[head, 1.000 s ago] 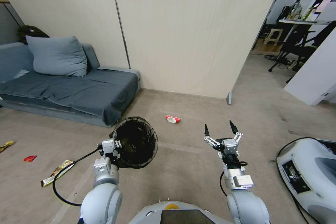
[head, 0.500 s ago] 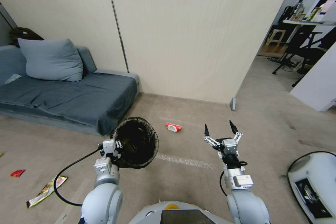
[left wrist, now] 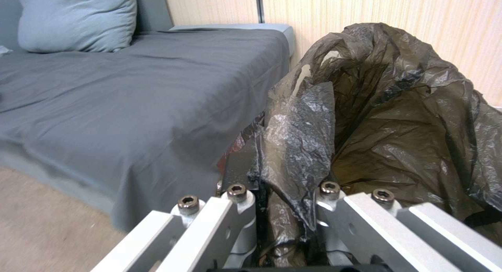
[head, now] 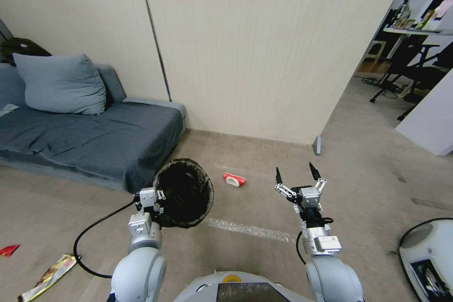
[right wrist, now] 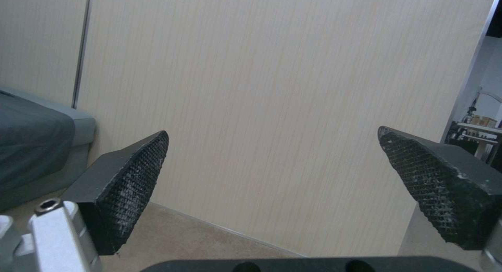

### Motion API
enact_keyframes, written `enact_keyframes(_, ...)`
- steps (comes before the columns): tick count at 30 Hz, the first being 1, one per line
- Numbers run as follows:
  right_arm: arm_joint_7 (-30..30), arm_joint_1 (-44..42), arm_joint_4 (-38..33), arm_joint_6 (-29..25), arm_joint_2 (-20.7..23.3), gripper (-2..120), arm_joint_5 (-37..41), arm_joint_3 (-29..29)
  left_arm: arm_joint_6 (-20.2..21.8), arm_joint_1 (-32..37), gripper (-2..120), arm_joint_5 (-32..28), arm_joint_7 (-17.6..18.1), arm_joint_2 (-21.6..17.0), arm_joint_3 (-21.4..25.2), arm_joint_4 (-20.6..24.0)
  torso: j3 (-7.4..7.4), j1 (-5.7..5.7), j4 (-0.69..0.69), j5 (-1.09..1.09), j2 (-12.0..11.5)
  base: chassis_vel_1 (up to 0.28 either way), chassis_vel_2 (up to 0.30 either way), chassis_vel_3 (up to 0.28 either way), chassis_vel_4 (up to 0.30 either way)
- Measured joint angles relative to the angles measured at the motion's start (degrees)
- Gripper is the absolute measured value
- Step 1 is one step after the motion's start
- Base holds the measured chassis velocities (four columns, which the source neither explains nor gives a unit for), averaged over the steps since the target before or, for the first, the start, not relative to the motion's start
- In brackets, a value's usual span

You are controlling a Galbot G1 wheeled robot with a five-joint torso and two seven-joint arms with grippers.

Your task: Pick up the trash bin, then pick up the garbage from the floor and place it into the trash bin.

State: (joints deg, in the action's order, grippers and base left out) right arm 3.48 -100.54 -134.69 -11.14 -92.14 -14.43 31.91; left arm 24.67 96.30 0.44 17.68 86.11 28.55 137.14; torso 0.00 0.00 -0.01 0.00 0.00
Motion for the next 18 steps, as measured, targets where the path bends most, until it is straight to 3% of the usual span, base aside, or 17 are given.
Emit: enact_keyframes(18, 0.2, 0.0, 0.1, 0.0, 0.0, 100, 0.0, 0.0, -0.3, 0.1, 7, 0.1, 0.1, -0.1, -0.1, -0.2, 0.00, 0.00, 0.01, -0.01, 0.0, -0.114, 0.118, 0.119, -0.115)
